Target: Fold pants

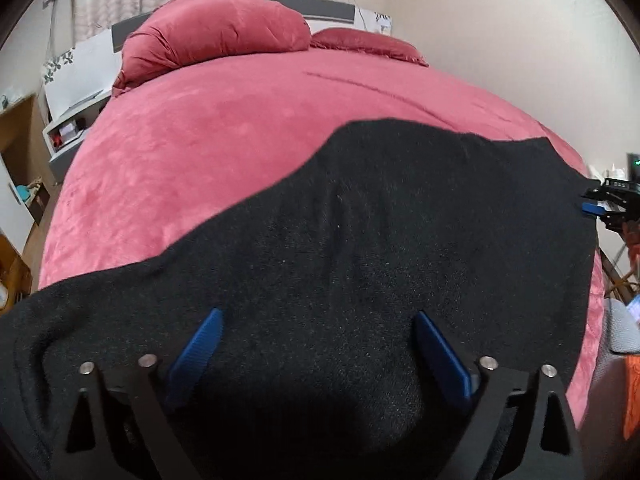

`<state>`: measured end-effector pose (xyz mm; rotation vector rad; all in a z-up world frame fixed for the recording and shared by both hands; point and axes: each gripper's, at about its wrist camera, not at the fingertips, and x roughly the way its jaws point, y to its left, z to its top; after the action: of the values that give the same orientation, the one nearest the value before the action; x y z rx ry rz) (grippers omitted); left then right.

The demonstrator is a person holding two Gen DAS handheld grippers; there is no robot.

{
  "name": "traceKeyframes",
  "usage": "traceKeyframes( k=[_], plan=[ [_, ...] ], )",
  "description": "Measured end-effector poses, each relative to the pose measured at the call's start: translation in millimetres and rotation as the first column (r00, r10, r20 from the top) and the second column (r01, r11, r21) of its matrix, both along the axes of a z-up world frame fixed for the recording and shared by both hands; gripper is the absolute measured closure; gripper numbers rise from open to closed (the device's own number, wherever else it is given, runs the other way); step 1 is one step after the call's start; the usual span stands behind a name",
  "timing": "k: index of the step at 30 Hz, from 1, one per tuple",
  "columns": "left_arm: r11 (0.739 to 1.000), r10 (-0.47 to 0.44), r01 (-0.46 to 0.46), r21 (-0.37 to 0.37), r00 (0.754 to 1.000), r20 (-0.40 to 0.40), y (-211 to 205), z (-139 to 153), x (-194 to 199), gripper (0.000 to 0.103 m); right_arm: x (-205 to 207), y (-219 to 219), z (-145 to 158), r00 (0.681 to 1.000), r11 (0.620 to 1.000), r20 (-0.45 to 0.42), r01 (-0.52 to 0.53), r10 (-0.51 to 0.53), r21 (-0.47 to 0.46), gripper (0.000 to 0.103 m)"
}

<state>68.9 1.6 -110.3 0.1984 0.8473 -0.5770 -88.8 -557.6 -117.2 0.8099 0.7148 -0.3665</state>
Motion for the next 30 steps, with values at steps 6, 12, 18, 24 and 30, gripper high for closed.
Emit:
traceKeyframes(
  k=[6, 12, 18, 24, 30],
  plan=[
    [1.0, -0.008, 0.008, -0.017, 1.0, -0.013, 3, -5, 8, 0.0, -81, -107, -4, 0.927, 0.937, 0.166, 0.313, -0.336, 0.153, 0.065],
    [0.999, -0.01, 0.009, -0.043, 1.0, -0.029, 9, -8, 16, 0.0, -100, -167, -19, 0.862, 0.869, 0.192, 0.413, -0.469, 0.272, 0.049],
    [0.998, -0.01, 0.007, -0.067, 0.999, -0.048, 18, -11, 27, 0.0, -77, -193, -36, 0.876, 0.872, 0.182, 0.381, -0.447, 0.308, 0.05],
    [0.998, -0.01, 0.006, -0.069, 0.999, -0.051, 23, -9, 31, 0.0, -76, -205, -61, 0.801, 0.822, 0.302, 0.365, -0.517, 0.437, 0.049],
    [0.998, -0.01, 0.007, -0.068, 0.999, -0.048, 18, -8, 22, 0.001, -73, -206, -56, 0.815, 0.804, 0.264, 0.354, -0.516, 0.478, 0.085]
  ],
)
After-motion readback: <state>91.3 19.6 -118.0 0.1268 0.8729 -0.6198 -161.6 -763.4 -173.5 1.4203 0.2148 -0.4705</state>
